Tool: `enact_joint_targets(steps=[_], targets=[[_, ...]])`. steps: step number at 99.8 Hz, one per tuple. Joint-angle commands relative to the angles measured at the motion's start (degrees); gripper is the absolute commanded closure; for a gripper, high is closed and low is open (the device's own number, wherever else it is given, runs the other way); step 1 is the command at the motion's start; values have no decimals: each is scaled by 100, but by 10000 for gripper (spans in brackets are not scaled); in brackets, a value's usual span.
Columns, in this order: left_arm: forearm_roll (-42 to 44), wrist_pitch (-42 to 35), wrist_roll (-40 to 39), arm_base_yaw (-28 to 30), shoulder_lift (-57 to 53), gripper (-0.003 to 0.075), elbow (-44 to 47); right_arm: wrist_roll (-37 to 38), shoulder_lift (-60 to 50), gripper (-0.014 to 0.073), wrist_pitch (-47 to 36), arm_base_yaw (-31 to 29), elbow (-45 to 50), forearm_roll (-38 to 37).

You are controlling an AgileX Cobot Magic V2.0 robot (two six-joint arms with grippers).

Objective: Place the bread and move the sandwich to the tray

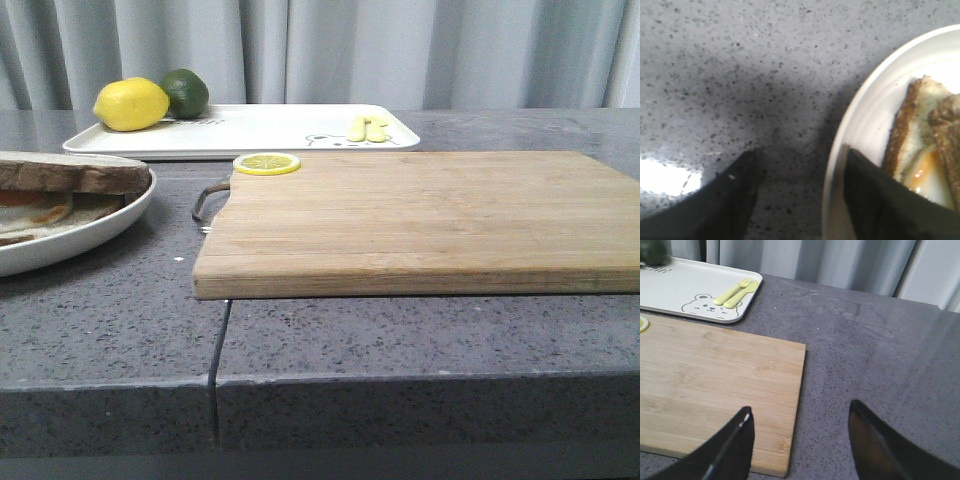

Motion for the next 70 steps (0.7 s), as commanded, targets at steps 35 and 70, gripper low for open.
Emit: enact_joint_targets(steps=[35, 70], targets=[[-330, -276, -58, 7, -104, 740, -164, 0, 53, 169, -501, -36, -137, -68], [-789, -276, -58, 7, -129, 739, -164, 0, 53, 169, -501, -36, -137, -68]])
